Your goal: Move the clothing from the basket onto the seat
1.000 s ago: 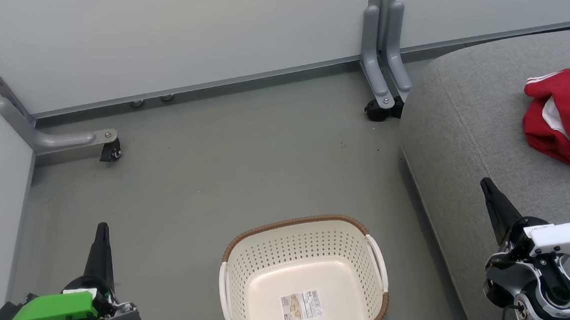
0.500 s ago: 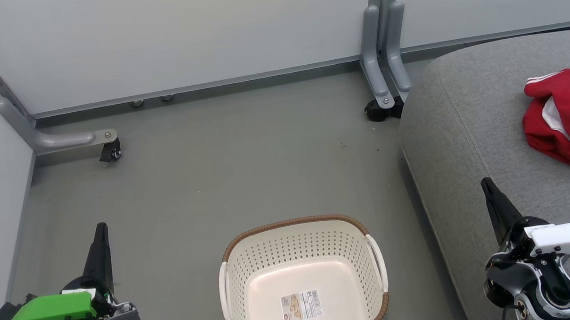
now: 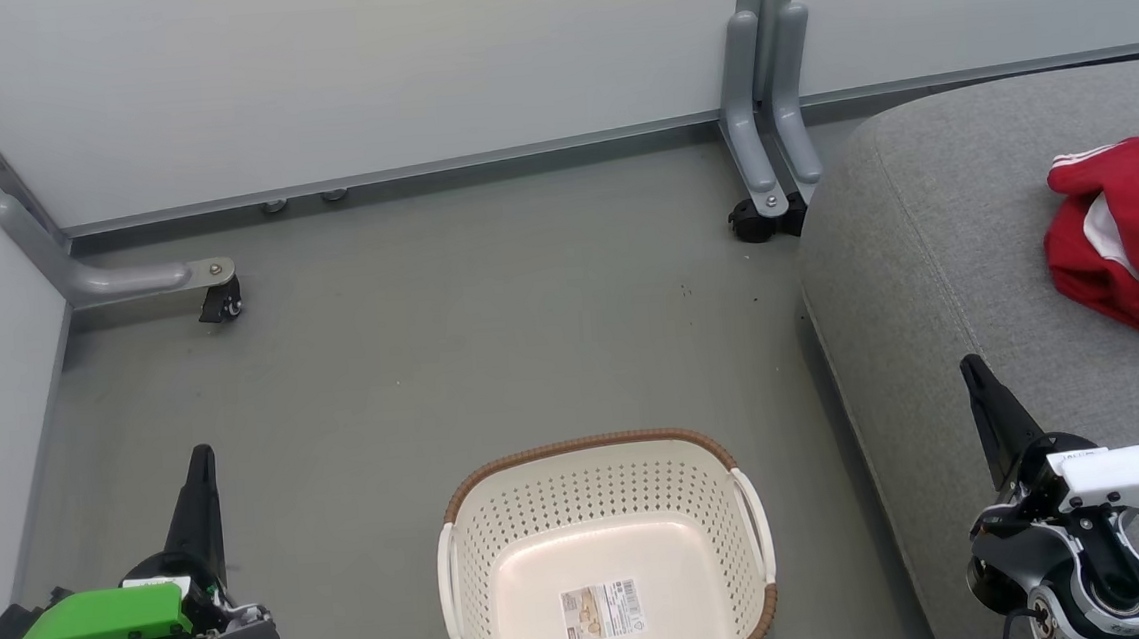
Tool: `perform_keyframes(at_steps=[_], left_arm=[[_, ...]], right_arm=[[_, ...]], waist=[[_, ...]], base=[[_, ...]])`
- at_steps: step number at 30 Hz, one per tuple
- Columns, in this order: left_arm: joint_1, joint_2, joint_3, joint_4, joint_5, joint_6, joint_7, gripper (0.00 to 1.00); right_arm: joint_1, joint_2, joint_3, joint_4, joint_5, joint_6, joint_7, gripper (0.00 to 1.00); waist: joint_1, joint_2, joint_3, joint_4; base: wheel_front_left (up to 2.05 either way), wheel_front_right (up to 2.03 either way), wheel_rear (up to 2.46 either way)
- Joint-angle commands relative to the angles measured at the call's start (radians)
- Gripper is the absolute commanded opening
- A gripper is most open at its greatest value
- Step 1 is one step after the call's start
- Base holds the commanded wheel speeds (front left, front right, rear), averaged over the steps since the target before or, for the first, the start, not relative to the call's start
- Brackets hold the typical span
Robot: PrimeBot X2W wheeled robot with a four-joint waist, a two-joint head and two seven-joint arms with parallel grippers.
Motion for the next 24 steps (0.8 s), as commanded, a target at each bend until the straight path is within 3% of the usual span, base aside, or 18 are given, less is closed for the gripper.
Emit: perform_keyframes(at_steps=[1, 24], left_arm=[[-0.014, -0.003, 0.003, 0.002, 0.005, -0.005, 0.003, 0.0], [-0.015, -0.008, 0.01, 0.002, 0.013, -0.006, 0.009, 0.0]], right_arm=[[-0.007, 0.002, -0.003, 0.003, -0.003, 0.0, 0.003, 0.0], [-0.007, 0.006, -0.009, 0.003, -0.01, 0.0, 0.01, 0.0]], waist=[[0.0, -0.0001, 0.0, 0.0], [0.0, -0.0001, 0.0, 0.0]], base=[[0.0, 0.0, 0.0], [0.0, 0.0, 0.0]])
